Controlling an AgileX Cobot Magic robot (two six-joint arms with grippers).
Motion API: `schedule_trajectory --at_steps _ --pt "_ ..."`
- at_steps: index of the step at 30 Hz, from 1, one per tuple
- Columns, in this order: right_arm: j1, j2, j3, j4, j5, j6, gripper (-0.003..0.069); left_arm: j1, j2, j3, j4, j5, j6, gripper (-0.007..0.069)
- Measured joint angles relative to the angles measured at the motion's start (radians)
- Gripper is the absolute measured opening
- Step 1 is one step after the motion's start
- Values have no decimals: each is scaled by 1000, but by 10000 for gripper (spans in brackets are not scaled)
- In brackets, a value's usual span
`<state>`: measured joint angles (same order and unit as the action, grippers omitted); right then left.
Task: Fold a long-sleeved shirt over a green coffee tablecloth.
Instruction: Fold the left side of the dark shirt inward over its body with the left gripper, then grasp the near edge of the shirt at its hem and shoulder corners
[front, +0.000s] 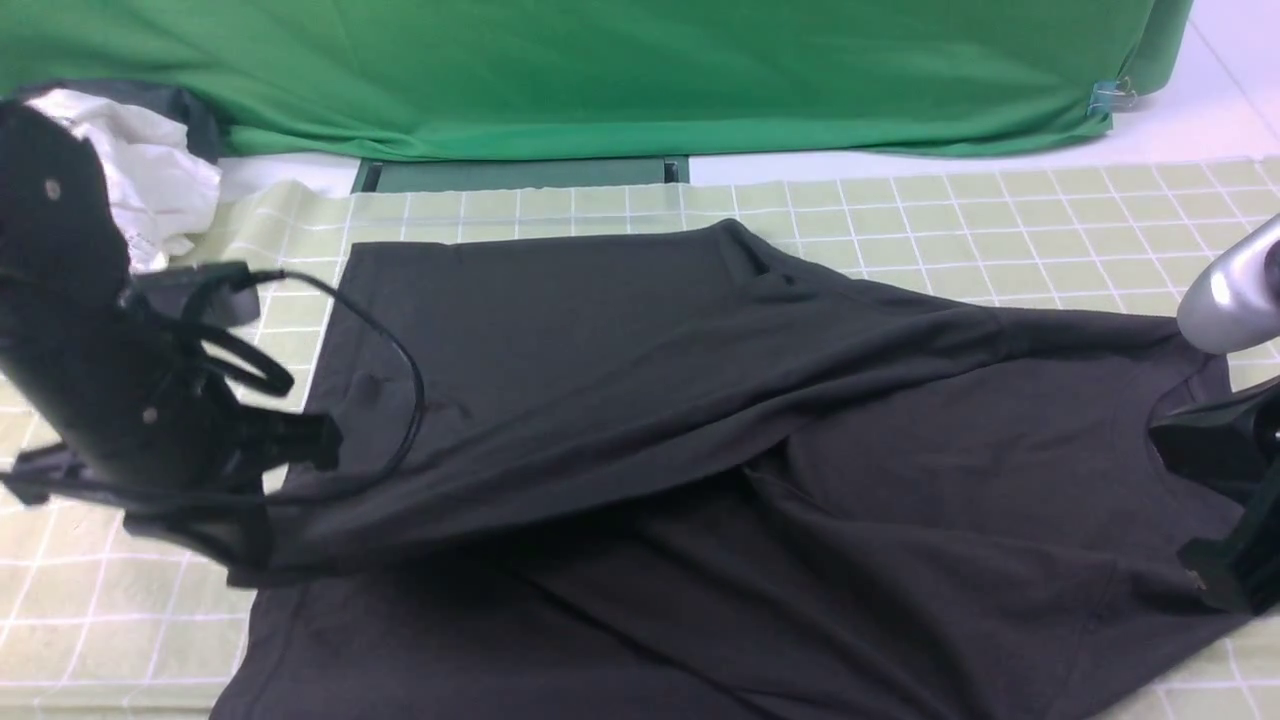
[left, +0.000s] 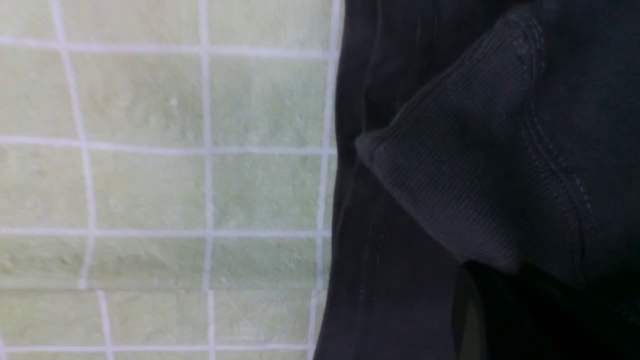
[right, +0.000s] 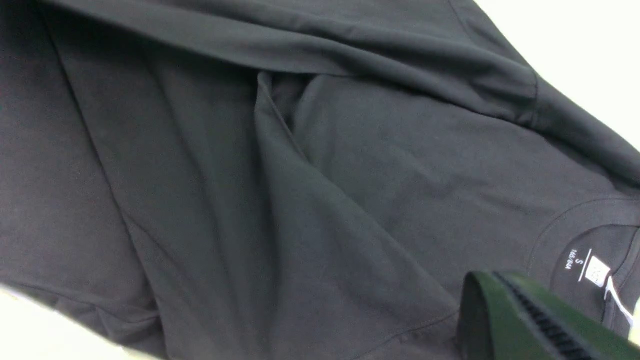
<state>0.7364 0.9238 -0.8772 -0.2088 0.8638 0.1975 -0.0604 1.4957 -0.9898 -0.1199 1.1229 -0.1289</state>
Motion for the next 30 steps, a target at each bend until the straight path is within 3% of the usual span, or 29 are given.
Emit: schedule_trajectory --at_steps 5,6,9,12,19,24,30 --pt "0 0 0 7 -1 0 -6 0 0 55 -11 -39 2 73" --pt "0 0 0 9 -1 0 -4 0 0 74 -11 -47 5 128" --pt "0 0 0 12 -1 1 -3 0 0 96 -11 -49 6 200" --pt "0 0 0 13 -8 1 -3 0 0 134 -13 -49 8 337" --pt "0 0 0 13 -14 1 2 0 0 262 -12 -41 10 506" --pt "0 0 0 14 -17 1 3 0 -2 359 -12 -120 -2 552" --pt "0 0 0 14 -30 0 6 0 -4 407 -11 -171 -5 535"
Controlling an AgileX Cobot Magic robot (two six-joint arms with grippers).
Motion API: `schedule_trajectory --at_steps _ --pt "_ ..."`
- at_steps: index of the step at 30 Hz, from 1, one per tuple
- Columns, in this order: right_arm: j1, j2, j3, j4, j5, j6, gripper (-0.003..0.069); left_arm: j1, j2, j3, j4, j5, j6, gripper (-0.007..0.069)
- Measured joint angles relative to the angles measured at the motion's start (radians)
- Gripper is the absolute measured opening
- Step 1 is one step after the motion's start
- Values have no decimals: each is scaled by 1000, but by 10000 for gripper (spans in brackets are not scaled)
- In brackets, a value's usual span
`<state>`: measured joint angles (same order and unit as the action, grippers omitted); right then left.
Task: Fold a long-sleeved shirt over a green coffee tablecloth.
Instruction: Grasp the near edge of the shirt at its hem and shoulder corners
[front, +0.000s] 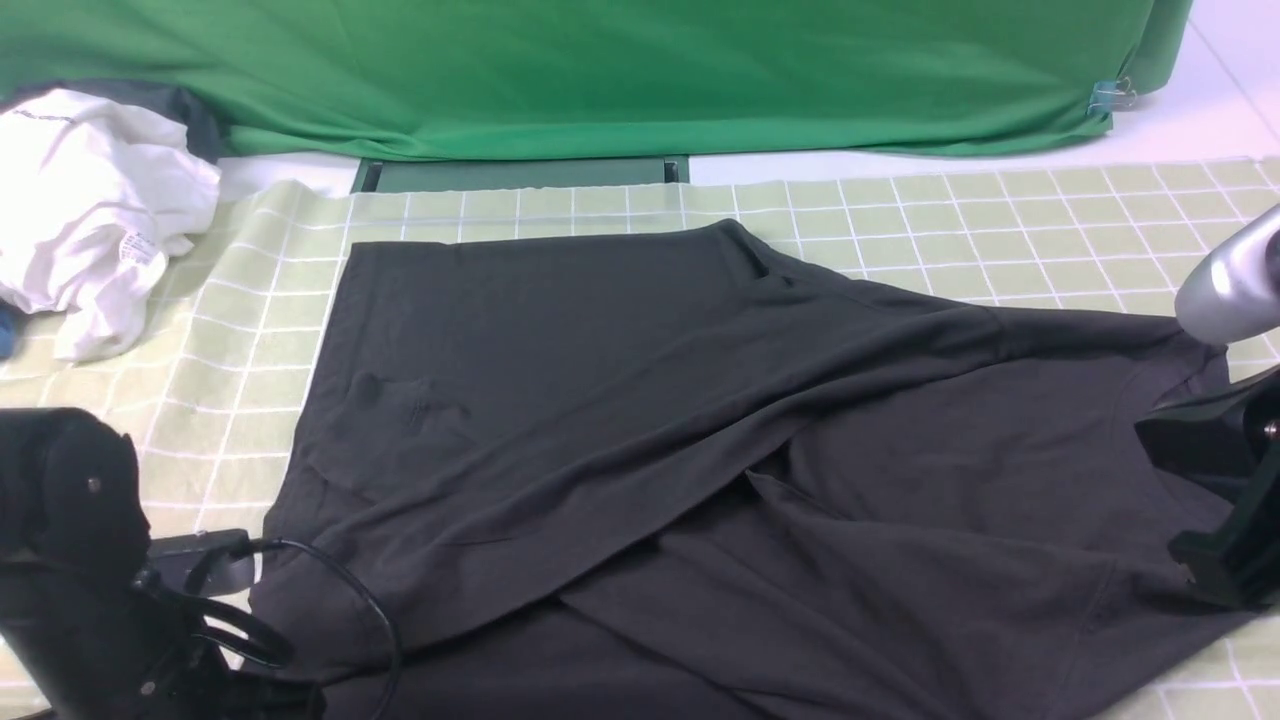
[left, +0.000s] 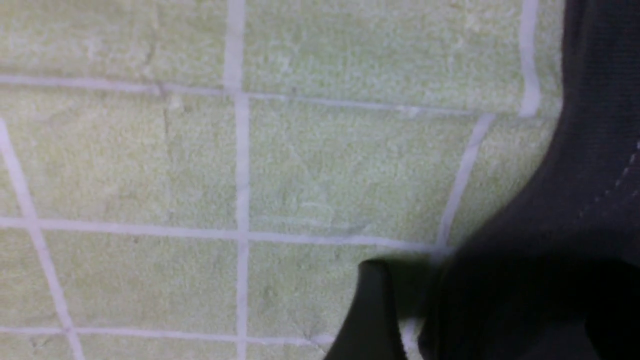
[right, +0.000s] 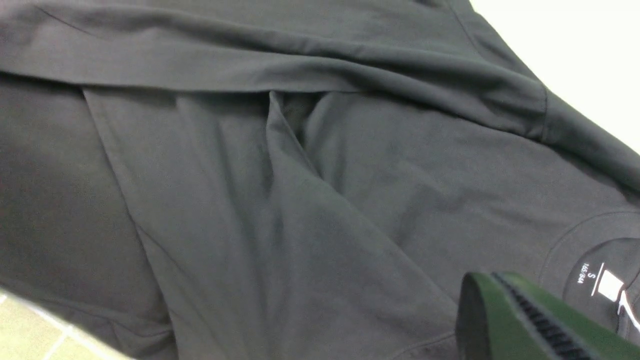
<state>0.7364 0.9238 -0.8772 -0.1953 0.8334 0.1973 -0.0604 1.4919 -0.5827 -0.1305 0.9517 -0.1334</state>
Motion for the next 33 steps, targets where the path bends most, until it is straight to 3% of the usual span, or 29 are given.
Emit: schedule_trajectory --at_steps 3,5,6,7,8,11,15,21,24,25,26,28,33 --pt "0 0 0 1 0 -2 10 0 0 1 4 2 -2 468" --pt "0 0 0 2 10 -3 11 0 0 3 -3 12 -2 324" --pt "0 0 0 3 10 -3 11 0 0 3 -3 12 -2 324" --pt "0 0 0 13 36 -16 12 0 0 5 -13 20 5 210" --pt "0 0 0 25 51 -26 13 0 0 6 -25 23 15 150" --pt "0 4 0 76 112 -83 13 0 0 8 -44 31 45 39" --pt "0 51 -12 179 229 -211 13 0 -31 8 -50 81 80 11" --pt "0 184 -12 237 265 -279 48 0 -194 8 -34 150 72 10" --pt "0 249 -16 251 266 -295 123 0 -260 8 -22 179 49 11" --pt "0 296 -17 272 266 -329 204 0 -303 9 -6 200 33 11" --pt "0 306 -17 278 266 -339 214 0 -307 9 -3 202 33 11" --pt "0 352 -1 308 234 -377 328 0 -341 10 21 212 14 11" --pt "1 408 90 324 111 -404 435 0 -358 10 40 234 5 11"
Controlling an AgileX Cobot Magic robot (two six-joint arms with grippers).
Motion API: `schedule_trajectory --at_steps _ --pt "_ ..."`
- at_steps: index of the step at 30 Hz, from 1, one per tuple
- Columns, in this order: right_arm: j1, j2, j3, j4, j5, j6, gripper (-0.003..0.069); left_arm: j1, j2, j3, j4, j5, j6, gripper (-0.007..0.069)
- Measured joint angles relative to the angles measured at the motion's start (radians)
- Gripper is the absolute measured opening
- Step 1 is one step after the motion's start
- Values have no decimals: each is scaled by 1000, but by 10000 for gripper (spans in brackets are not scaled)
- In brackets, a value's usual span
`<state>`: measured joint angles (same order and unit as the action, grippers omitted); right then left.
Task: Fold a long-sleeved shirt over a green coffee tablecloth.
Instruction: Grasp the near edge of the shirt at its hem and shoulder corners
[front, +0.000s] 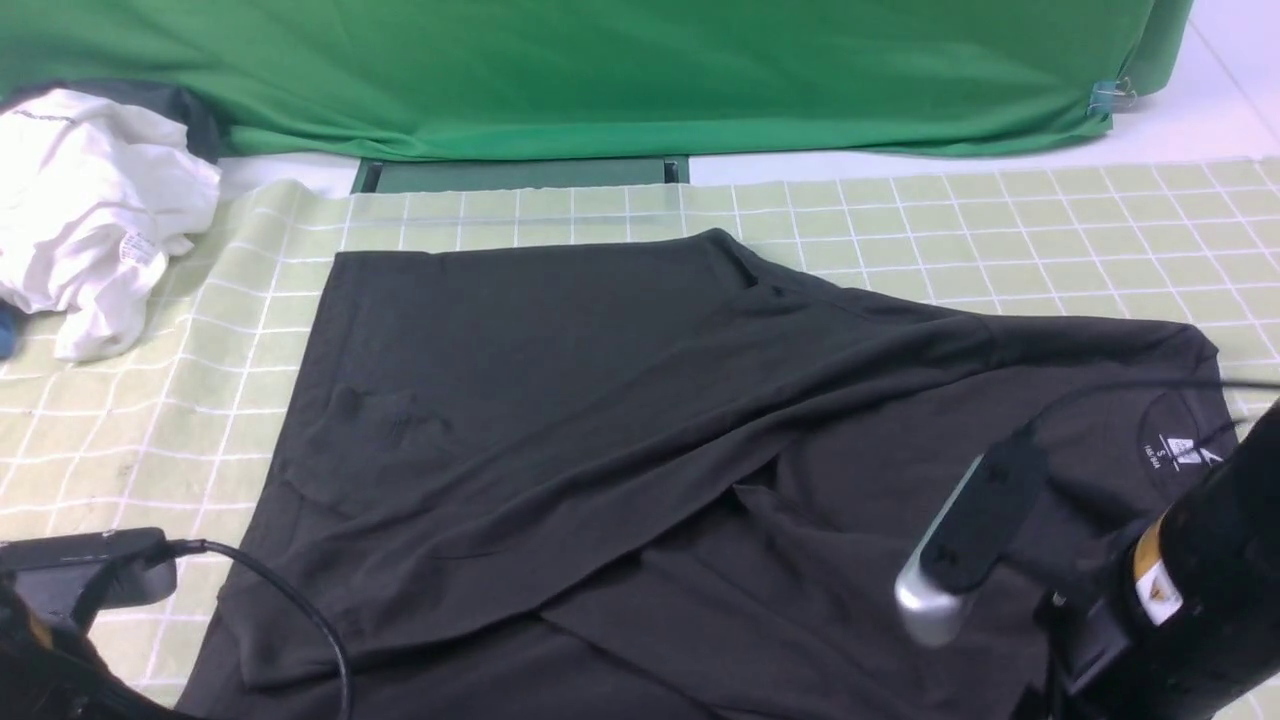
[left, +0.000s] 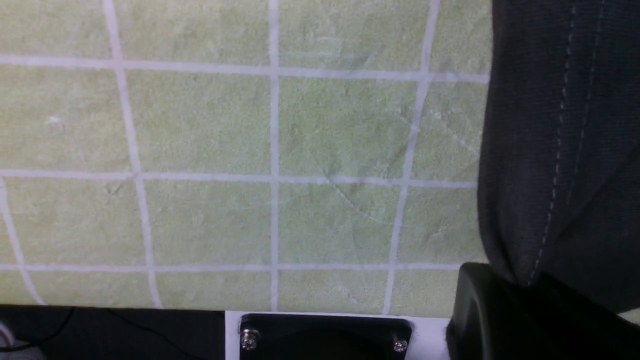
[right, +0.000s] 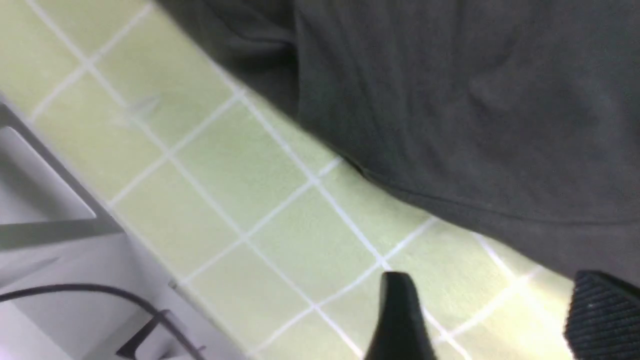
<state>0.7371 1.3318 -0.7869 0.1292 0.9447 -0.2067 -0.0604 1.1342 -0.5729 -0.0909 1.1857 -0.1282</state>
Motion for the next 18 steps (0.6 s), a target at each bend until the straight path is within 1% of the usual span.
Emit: schedule_trajectory --at_steps 3,7,10,14,16,18 --pt "3 19 59 29 -81 -34 449 0 0 0 4 -6 0 11" --pt "40 43 85 49 -183 -71 452 0 0 0 5 -7 0 11" --pt "70 80 88 51 -239 -91 453 0 0 0 5 -7 0 11" --pt "80 163 88 47 -277 -94 453 0 0 0 5 -9 -1 11" --pt "80 182 88 46 -279 -94 447 0 0 0 5 -10 -1 11" --pt "80 224 88 39 -280 -101 399 0 0 0 5 -10 -1 11"
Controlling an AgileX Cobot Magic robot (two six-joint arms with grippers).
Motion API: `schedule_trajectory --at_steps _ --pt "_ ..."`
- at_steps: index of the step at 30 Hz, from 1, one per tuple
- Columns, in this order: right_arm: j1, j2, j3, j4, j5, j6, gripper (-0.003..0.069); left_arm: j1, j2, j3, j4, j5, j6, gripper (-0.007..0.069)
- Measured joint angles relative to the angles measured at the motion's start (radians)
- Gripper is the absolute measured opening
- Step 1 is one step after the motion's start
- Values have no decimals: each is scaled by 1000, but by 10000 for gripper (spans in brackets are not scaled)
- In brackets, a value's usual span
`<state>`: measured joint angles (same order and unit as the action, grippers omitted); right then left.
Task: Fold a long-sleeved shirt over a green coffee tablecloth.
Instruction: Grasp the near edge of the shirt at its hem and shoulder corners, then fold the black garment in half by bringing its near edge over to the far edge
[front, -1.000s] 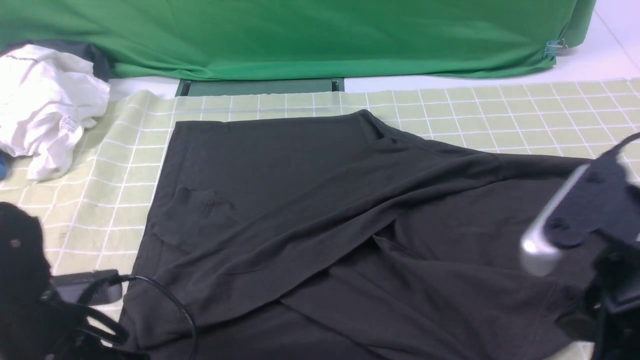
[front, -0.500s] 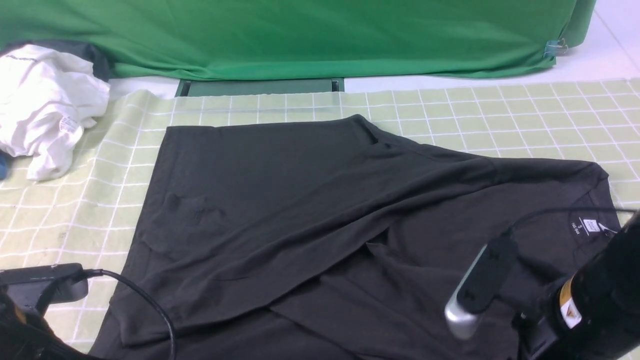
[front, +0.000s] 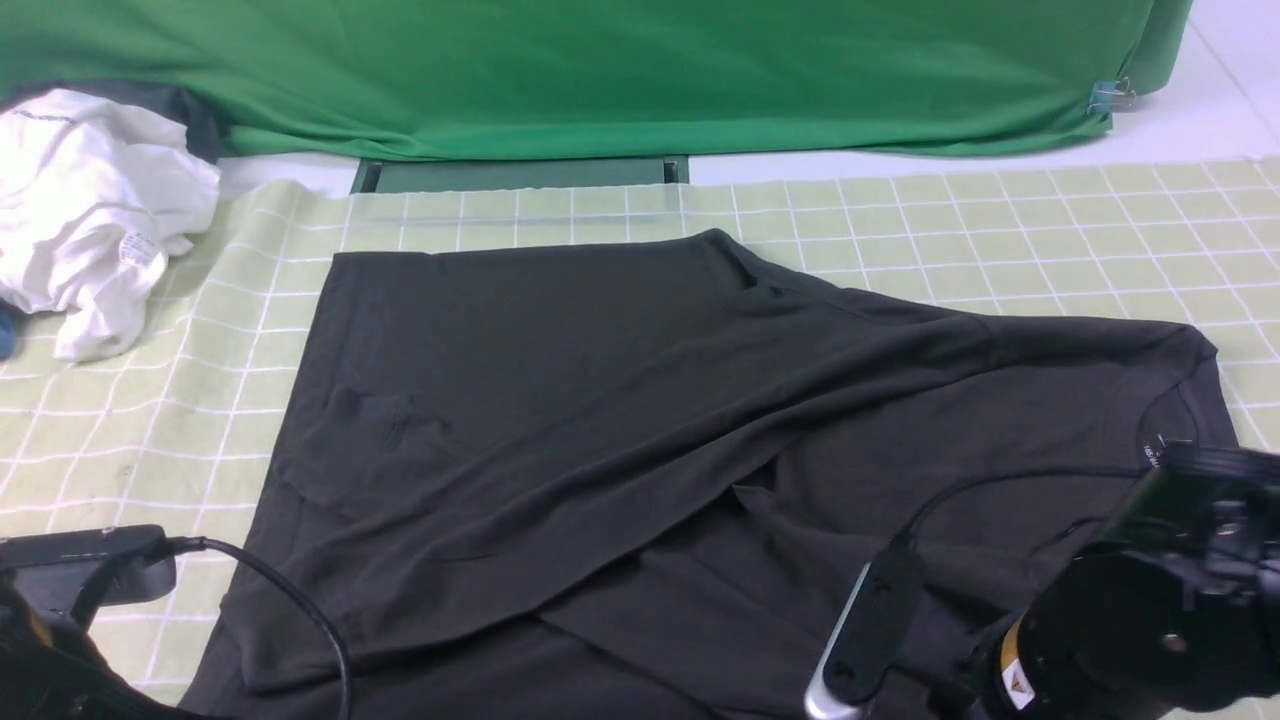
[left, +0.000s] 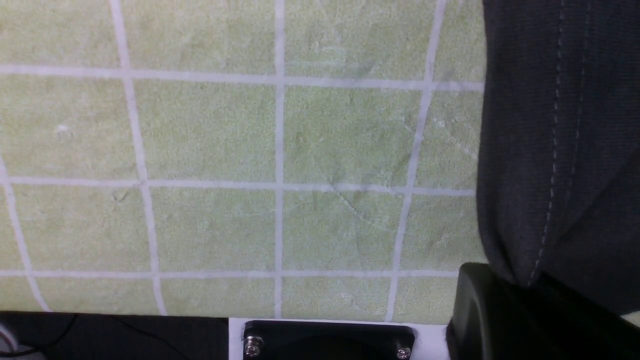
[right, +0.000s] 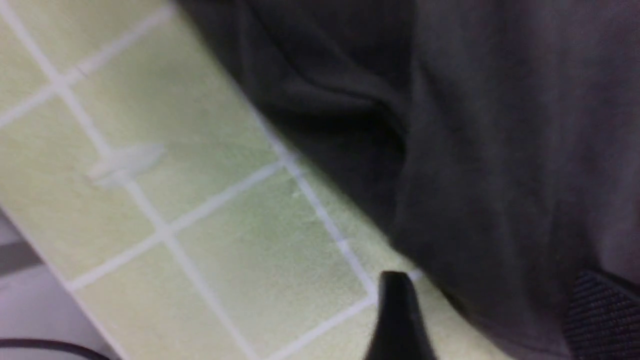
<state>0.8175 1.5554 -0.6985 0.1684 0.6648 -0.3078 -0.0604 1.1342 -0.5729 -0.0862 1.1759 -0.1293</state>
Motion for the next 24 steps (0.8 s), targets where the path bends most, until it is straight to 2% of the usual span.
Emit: schedule_trajectory --at_steps 2,3,4,5,6,11,16,24 --pt "0 14 -2 -14 0 -12 293 0 0 0 0 0 0 11" --pt "0 14 -2 -24 2 -12 194 0 0 0 0 0 0 11" --pt "0 14 -2 -24 2 -12 194 0 0 0 0 0 0 11" --pt "0 8 -2 -25 6 -12 99 0 -1 0 0 -1 0 11" --pt "0 2 -2 -21 10 -12 55 0 -4 0 0 -6 -2 11" --pt "0 -79 -20 -47 30 12 22 0 -17 -67 7 -34 -47 11" --pt "-8 -143 -101 -212 56 124 21 3 24 -227 11 -73 -56 11" --pt "-158 -91 -310 -258 62 46 20 85 261 -530 10 -130 -56 11"
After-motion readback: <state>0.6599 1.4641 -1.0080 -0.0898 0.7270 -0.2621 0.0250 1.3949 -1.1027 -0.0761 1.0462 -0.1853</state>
